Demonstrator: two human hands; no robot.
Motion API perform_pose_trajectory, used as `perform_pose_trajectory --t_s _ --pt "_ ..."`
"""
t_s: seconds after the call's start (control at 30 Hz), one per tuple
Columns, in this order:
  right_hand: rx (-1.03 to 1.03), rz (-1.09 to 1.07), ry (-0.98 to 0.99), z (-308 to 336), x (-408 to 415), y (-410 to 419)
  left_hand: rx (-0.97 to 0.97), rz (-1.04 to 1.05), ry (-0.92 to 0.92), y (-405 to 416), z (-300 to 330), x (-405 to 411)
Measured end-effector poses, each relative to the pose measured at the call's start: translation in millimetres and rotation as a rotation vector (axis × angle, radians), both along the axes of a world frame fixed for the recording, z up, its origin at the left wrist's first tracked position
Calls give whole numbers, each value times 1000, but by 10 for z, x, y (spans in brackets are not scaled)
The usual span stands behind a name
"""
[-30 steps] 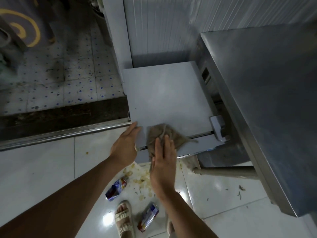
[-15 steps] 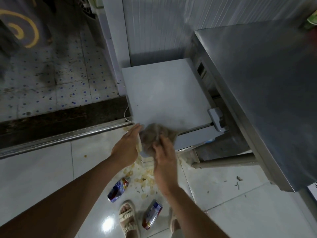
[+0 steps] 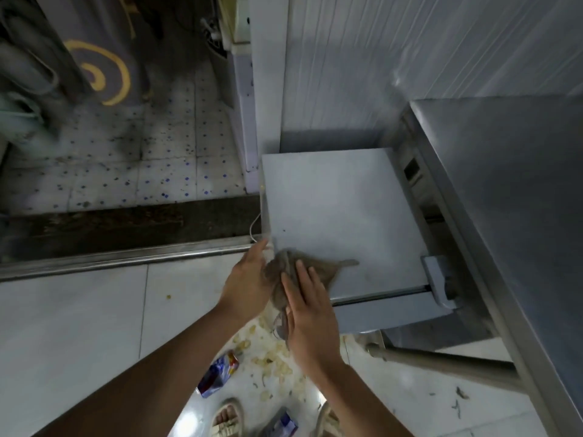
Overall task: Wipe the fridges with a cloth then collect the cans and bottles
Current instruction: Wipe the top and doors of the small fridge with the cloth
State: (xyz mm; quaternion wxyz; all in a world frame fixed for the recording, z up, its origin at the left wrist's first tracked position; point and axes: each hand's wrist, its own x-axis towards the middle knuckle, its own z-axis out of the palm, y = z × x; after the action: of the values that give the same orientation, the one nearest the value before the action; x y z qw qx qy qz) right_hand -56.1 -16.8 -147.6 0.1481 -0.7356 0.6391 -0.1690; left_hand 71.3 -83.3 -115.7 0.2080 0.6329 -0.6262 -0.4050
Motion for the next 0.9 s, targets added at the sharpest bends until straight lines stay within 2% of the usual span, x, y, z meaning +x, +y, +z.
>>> perform_pose_trajectory --t_s 0.27,0.33,0.47,0.53,0.9 --pt "118 42 153 -25 39 -1397 -30 99 -20 -407 -177 141" --pt "119 55 169 -10 38 -1335 -20 133 -15 -476 -193 154" --pt "75 15 77 27 105 -728 -7 171 -9 -591 -203 202" --pt "44 6 96 -24 138 -800 -7 184 -22 -684 -208 242" --pt "37 -25 148 -79 437 -2536 -37 198 8 -1193 -330 286"
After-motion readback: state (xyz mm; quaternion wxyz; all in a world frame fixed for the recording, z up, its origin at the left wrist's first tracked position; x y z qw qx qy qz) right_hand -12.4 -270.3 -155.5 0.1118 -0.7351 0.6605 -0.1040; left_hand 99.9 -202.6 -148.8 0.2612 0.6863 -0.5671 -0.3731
